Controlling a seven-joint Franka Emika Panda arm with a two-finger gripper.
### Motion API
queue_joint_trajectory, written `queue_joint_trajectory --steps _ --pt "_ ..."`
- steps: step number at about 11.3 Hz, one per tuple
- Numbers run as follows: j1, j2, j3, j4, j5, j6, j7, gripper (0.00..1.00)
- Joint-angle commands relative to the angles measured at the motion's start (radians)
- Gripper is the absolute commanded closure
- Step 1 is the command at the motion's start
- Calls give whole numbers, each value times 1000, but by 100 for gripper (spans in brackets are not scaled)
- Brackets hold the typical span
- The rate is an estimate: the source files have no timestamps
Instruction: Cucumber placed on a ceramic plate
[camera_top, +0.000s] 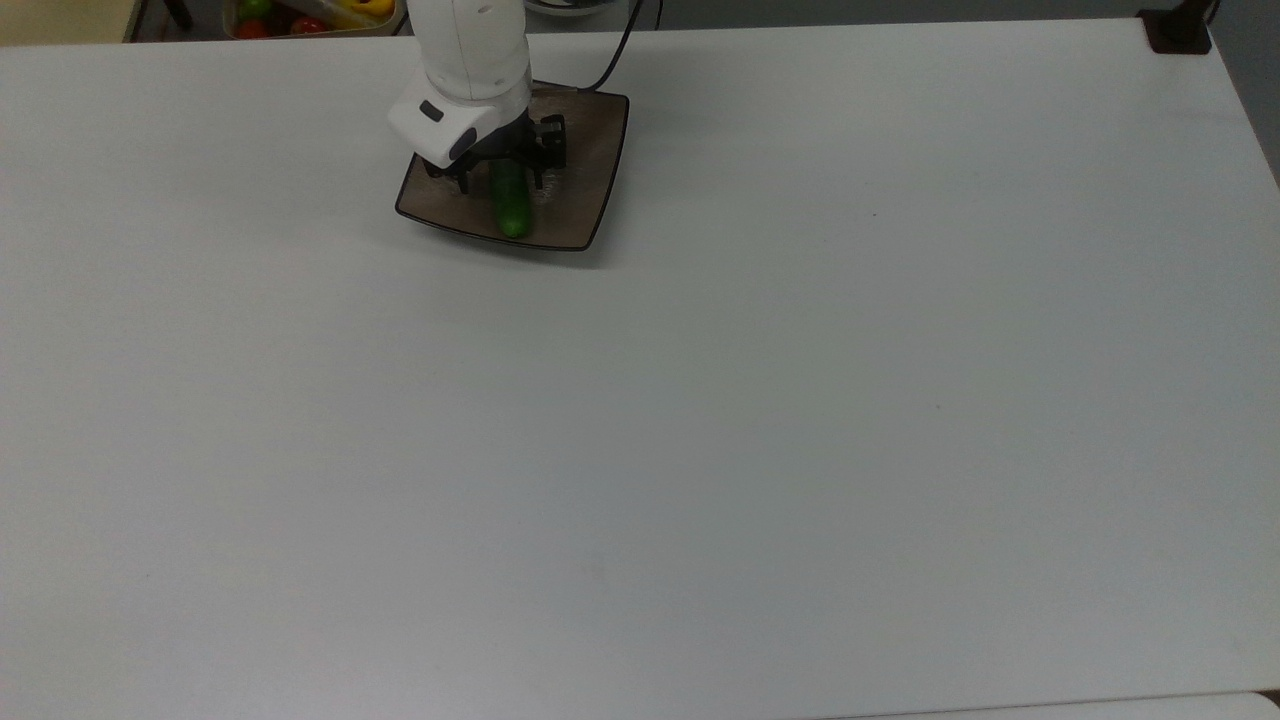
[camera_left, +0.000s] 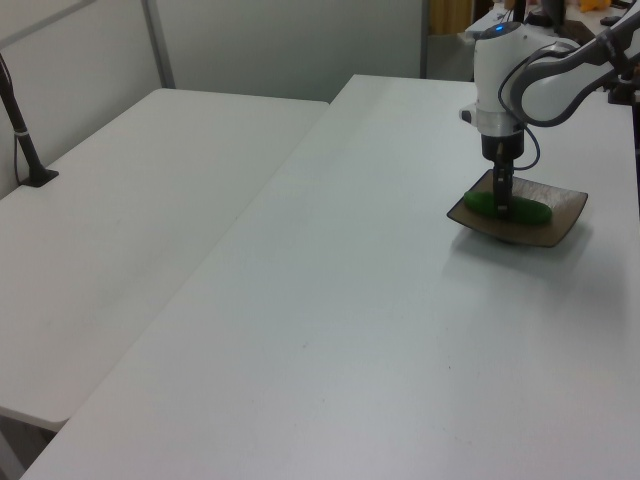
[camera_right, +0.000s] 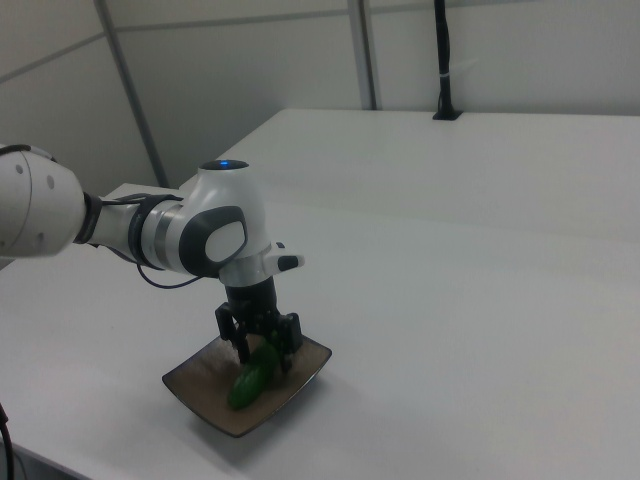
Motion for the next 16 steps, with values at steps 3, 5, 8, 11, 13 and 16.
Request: queue_joint_trajectory --steps 3,5,8,11,13,16 --pt "26 -98 -3 109 5 -172 9 0" --pt "46 -106 2 250 17 -331 55 0" --pt "57 -115 5 474 61 -535 133 0" --pt "69 -144 0 579 86 -642 132 0" --pt "89 -146 -10 599 84 -657 124 0" --pt "198 -140 -146 594 97 -631 94 0"
